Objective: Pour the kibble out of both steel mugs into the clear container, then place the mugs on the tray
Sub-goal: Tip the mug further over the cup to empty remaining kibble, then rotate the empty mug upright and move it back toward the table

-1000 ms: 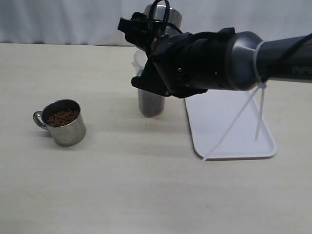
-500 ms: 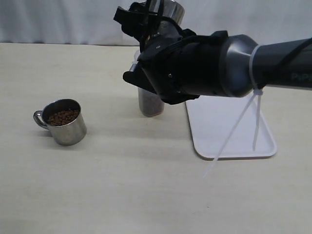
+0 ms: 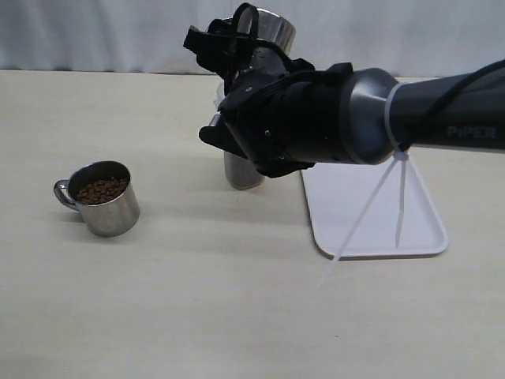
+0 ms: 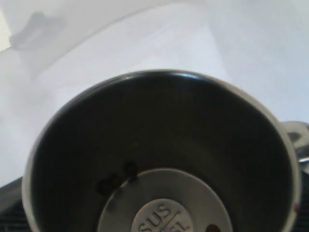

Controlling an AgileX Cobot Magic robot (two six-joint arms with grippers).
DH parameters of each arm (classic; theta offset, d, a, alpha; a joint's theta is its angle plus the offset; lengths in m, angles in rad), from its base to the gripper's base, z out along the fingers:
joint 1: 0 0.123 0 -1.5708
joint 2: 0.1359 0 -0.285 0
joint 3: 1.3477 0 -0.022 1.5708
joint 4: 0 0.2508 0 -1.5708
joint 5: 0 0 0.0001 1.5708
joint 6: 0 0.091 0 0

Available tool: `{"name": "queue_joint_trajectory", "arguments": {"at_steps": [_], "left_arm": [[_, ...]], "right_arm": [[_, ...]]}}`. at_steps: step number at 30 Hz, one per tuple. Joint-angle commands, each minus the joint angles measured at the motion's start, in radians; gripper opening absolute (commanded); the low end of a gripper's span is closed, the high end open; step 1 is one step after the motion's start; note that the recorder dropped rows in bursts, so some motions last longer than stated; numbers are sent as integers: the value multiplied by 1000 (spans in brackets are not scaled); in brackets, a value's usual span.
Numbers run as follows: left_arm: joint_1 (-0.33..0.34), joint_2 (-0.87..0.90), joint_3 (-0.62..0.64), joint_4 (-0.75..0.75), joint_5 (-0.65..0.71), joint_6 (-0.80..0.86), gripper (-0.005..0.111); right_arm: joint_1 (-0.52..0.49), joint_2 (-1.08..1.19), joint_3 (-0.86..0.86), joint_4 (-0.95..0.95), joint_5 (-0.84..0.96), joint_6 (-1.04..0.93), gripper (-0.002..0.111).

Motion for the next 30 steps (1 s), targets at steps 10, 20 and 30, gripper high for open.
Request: {"name": "queue_joint_trajectory", "arguments": {"at_steps": [10, 20, 30], "left_arm": [[-2, -2, 3, -3, -7, -2, 0], [-2, -2, 3, -3, -7, -2, 0], [-2, -2, 3, -3, -7, -2, 0]], "right_arm": [[10, -16, -10, -9, 7, 130, 5], [-18, -48, -10, -9, -52, 435, 5], [-268, -298, 33, 553, -650, 446, 5]]}}
